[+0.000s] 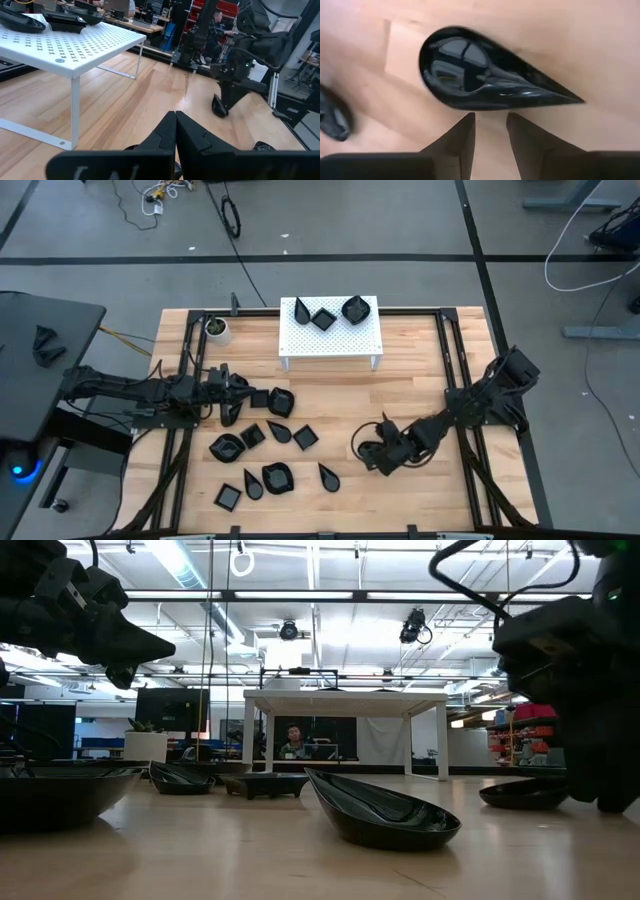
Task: Pick & Place Mini shaped plates
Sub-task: Stack the black drop-shaped plate on top of the other black drop-shaped plate on the shelf
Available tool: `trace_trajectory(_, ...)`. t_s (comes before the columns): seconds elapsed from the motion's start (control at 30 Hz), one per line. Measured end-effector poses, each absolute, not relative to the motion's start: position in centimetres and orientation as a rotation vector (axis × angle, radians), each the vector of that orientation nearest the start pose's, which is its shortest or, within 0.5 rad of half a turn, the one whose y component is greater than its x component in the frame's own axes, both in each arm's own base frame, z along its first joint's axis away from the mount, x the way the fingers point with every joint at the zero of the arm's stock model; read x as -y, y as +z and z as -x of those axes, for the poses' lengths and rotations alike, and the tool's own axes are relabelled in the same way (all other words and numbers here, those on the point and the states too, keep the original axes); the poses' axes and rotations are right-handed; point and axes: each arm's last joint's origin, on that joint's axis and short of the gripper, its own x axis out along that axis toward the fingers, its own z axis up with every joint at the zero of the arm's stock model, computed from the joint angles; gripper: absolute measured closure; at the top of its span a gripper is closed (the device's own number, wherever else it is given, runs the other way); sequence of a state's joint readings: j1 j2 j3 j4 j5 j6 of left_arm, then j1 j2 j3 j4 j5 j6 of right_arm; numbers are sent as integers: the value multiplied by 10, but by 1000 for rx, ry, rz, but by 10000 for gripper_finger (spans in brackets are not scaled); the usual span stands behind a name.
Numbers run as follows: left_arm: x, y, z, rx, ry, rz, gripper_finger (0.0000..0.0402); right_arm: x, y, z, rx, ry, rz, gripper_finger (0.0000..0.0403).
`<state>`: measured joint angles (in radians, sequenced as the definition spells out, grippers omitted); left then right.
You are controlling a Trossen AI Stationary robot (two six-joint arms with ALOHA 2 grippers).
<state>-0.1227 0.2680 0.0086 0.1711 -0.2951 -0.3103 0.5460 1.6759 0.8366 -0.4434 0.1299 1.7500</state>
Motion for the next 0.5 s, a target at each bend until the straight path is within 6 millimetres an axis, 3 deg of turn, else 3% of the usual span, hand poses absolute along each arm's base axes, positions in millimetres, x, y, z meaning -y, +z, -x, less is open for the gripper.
trace_trajectory(0.17,5,160,-113,-59,184,291,394,-127,134,-245,-1063,-801,-1019,263)
trace_trajectory(0.5,5,160,-113,-58,184,292,394,-99,136,-261,-936,-810,-856,194)
